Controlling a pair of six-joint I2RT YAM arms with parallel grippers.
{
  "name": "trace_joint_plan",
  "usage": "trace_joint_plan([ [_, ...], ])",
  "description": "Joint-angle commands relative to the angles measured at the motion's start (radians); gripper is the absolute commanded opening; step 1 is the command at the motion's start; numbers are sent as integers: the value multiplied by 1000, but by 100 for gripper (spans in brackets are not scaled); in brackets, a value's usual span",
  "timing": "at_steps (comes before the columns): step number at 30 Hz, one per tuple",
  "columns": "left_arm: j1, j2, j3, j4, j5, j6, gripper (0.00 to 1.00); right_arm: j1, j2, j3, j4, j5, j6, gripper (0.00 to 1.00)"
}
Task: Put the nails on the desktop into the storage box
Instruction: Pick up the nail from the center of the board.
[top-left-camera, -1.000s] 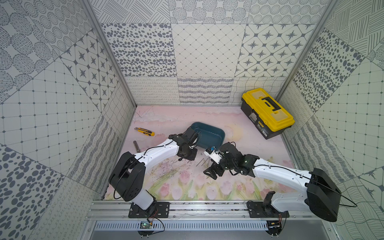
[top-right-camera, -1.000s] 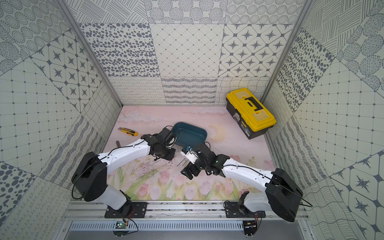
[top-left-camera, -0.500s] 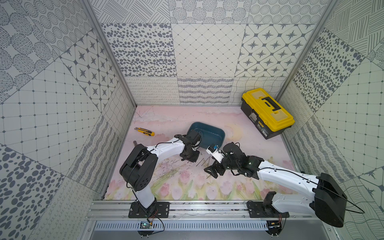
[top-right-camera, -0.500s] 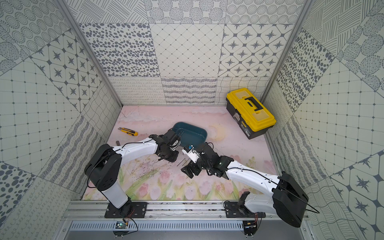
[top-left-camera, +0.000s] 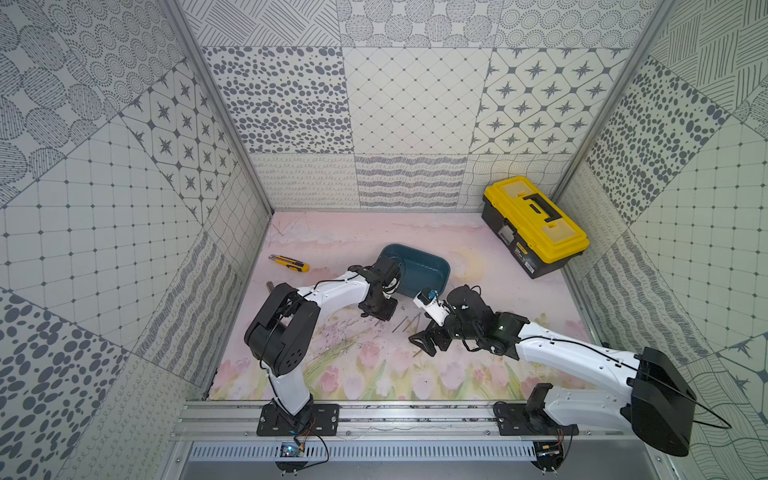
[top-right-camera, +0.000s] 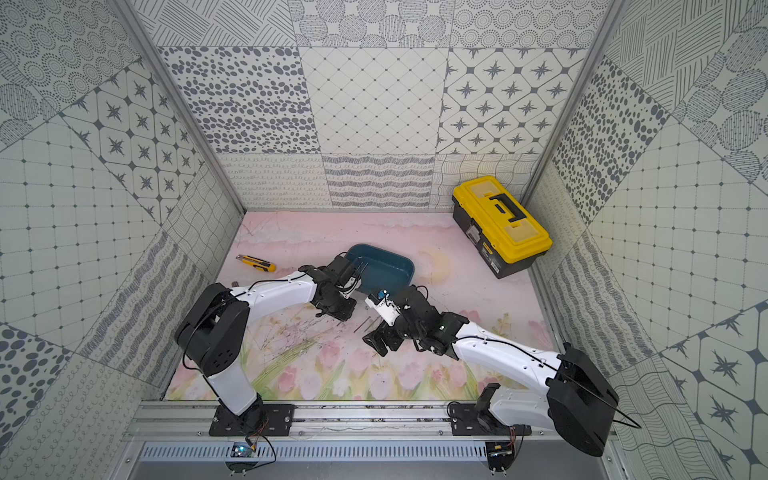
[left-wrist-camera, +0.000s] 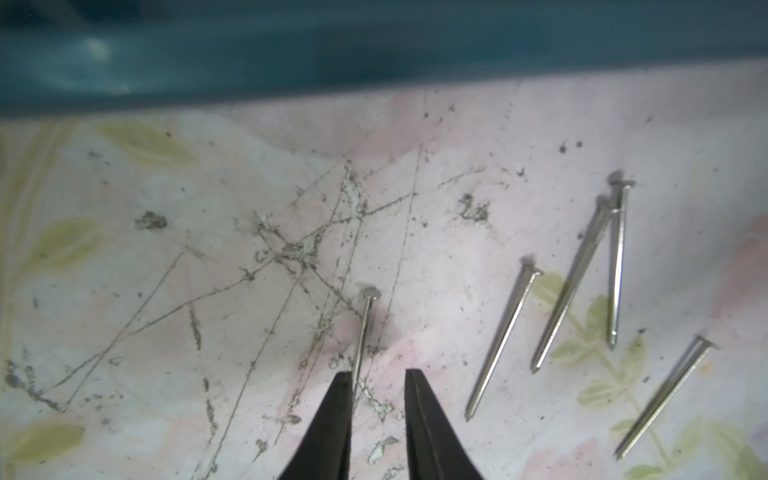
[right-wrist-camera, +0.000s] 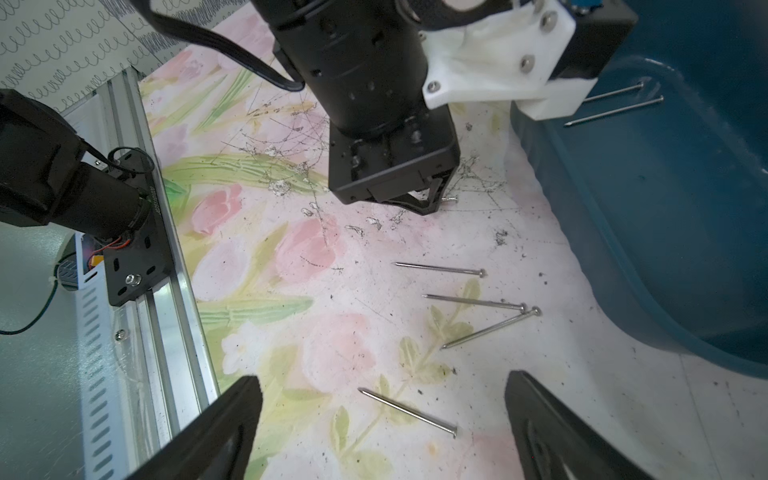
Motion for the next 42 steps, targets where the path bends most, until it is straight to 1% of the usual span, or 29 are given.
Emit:
trace_joint_plan([
  [1,21,17,11,-16,14,49,26,2,-13,-2,33,7,10,97],
  [19,43,38,26,-26,66,74,28,1,-26,-5,29,20,5,97],
  [32,42,77,21,-35,58,70,26,0,-39,-8,28,32,-2,97],
  [36,30,86,17,-36,54,75,20,1,-37,-10,28,34,-3,97],
  [42,19,85,6,-34,49,71,4,0,-38,-11,29,32,-4,97],
])
